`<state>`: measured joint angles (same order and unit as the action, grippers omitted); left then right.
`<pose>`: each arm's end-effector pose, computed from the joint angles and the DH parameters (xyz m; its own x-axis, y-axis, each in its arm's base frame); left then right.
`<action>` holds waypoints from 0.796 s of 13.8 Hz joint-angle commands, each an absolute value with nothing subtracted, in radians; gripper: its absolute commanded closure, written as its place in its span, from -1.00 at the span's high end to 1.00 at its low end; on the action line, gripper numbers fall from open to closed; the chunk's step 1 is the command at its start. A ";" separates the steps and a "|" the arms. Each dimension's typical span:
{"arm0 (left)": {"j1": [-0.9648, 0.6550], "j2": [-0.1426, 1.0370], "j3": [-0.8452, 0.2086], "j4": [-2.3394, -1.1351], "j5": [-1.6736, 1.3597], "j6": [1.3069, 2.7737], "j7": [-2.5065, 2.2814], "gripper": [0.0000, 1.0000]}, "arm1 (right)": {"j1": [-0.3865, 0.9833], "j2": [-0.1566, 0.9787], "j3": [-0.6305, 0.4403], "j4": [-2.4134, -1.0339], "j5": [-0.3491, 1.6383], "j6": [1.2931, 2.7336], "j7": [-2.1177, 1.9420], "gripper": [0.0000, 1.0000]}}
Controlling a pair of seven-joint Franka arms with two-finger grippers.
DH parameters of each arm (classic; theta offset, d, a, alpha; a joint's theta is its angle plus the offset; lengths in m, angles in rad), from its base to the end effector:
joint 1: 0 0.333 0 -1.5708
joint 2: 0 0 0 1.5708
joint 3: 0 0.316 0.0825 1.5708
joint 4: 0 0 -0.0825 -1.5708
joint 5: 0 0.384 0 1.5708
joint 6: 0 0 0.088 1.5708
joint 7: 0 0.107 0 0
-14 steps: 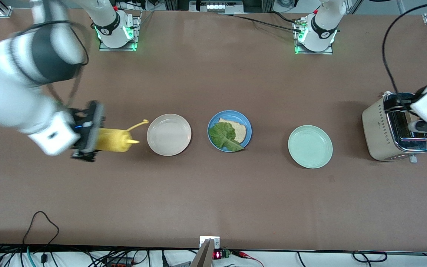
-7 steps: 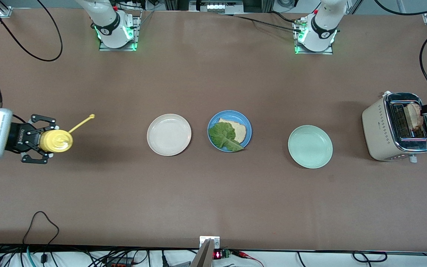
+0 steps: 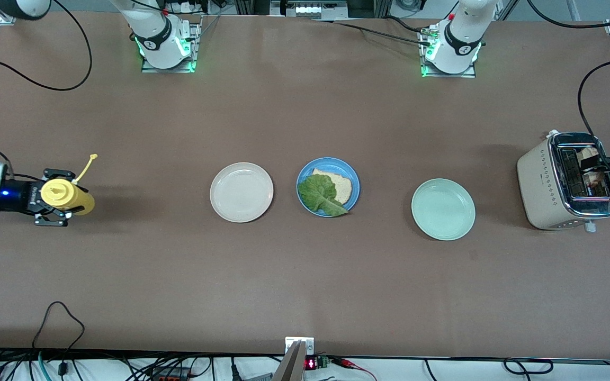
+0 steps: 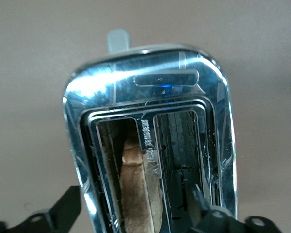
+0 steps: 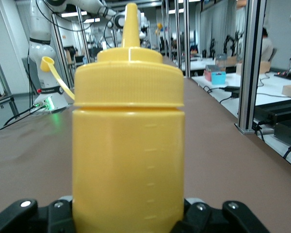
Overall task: Make sandwich in blue plate with both arms
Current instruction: 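Return the yellow bottle to the table with the right gripper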
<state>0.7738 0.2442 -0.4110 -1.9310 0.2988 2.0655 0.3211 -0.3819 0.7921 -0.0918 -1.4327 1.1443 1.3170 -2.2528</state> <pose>0.5479 0.2349 0.3653 0.9859 -0.0963 -0.1367 -0.1123 -0.9870 -0.1147 0.6357 -0.1836 0.2454 0.0891 0.2244 0.9704 0.9957 0.0035 -0.0923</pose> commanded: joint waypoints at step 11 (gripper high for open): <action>0.807 0.152 -0.434 -1.939 0.313 1.987 0.334 -0.99 | -0.433 1.083 -0.066 -1.413 1.305 1.258 -2.510 -0.06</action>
<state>0.7932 0.1970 -0.4193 -1.9496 0.2989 2.0261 0.3218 -0.4067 1.0744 -0.0866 -1.4303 1.2857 1.2898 -2.4965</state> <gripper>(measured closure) 0.907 0.515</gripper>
